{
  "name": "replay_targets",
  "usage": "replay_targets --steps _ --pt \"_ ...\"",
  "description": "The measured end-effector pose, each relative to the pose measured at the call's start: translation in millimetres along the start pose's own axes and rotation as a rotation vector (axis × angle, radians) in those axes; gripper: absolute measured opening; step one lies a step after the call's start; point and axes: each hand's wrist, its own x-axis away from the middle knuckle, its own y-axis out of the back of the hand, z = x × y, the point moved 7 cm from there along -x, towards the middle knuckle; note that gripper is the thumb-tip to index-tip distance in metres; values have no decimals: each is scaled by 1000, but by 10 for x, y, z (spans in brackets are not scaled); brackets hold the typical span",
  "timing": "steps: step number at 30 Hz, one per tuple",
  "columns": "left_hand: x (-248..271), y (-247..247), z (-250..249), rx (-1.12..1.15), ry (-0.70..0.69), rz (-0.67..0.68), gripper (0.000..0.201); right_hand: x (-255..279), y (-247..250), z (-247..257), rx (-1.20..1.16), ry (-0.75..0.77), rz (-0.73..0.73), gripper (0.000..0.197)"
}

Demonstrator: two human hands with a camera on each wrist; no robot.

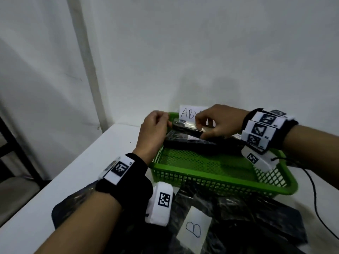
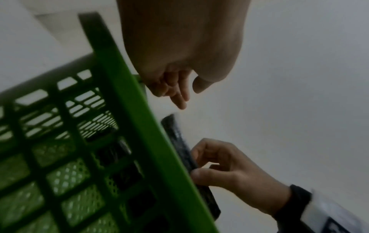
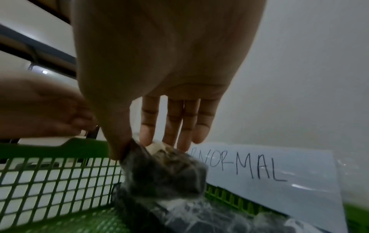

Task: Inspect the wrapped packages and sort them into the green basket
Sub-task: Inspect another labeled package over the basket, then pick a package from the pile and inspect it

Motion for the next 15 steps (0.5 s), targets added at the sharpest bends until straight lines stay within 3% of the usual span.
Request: replay_targets --steps 3,6,11,15 --pt "-16 84 -106 -84 -134 -26 13 -121 -215 87 65 66 37 21" --pt "-66 55 4 -71 -89 34 14 -227 -473 218 164 146 103 29" --pt "-112 55 116 -1 -67 6 18 -429 -775 337 214 164 152 16" --pt "-116 64 140 37 -40 22 21 -491 -845 324 205 140 167 18"
